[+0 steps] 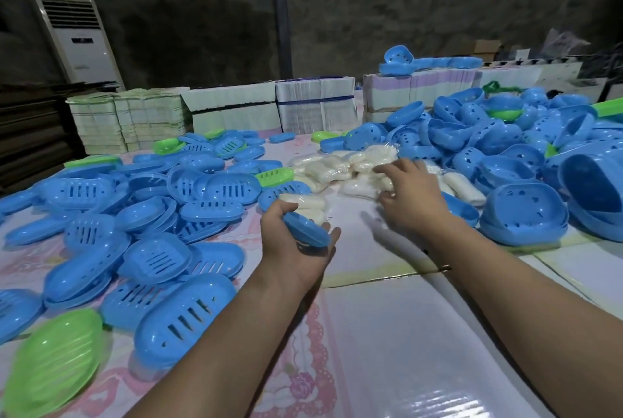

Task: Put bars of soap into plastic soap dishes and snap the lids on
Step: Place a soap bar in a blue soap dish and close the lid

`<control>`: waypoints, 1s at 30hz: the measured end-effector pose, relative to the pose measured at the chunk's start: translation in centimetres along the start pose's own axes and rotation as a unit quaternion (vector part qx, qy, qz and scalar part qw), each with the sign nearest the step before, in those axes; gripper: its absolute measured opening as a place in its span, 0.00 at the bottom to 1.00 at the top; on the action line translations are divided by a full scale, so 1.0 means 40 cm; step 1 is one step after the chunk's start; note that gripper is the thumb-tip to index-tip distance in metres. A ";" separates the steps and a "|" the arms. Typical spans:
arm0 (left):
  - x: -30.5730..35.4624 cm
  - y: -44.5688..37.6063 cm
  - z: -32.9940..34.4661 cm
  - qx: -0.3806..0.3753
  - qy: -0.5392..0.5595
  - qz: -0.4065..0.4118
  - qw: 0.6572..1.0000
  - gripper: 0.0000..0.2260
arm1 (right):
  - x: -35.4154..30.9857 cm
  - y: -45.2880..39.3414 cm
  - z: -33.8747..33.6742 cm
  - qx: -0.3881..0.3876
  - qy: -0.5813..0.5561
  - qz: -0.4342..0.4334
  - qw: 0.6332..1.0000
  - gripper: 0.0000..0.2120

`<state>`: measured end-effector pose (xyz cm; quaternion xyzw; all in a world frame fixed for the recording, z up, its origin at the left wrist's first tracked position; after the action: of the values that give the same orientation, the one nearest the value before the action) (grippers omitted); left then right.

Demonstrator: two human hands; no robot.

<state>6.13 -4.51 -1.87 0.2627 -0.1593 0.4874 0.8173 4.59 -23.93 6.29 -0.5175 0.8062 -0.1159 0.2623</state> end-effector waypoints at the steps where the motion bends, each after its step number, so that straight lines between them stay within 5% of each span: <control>1: -0.009 0.000 -0.005 0.007 0.006 -0.006 1.000 0.14 | 0.044 -0.010 0.025 -0.030 0.060 0.043 0.997 0.24; 5: -0.036 -0.001 0.001 0.013 0.025 -0.021 0.999 0.18 | 0.082 -0.015 0.092 -0.085 0.167 0.075 0.979 0.24; 14: -0.059 -0.017 -0.010 0.008 -0.014 -0.019 1.000 0.30 | 0.084 -0.018 0.073 -0.079 0.142 0.087 0.983 0.26; 25: -0.093 -0.033 -0.007 -0.053 -0.076 -0.059 0.994 0.35 | 0.057 -0.023 0.064 -0.092 0.098 0.047 0.990 0.16; 30: -0.097 -0.039 -0.001 -0.081 -0.108 -0.057 0.989 0.37 | 0.036 -0.025 0.047 -0.024 0.109 0.026 0.993 0.07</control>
<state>5.66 -7.83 -4.33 0.2550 -0.2702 0.3944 0.8405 5.93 -25.52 4.73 -0.4867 0.8457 -0.1454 0.1636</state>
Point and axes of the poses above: each hand's wrist, its own y-axis away from the middle knuckle, its own z-axis out of the palm, x = y × z, the point moved 10 cm from there along -y, towards the middle knuckle, and after that the axes turned 7 degrees about z, right-handed, at the moved point
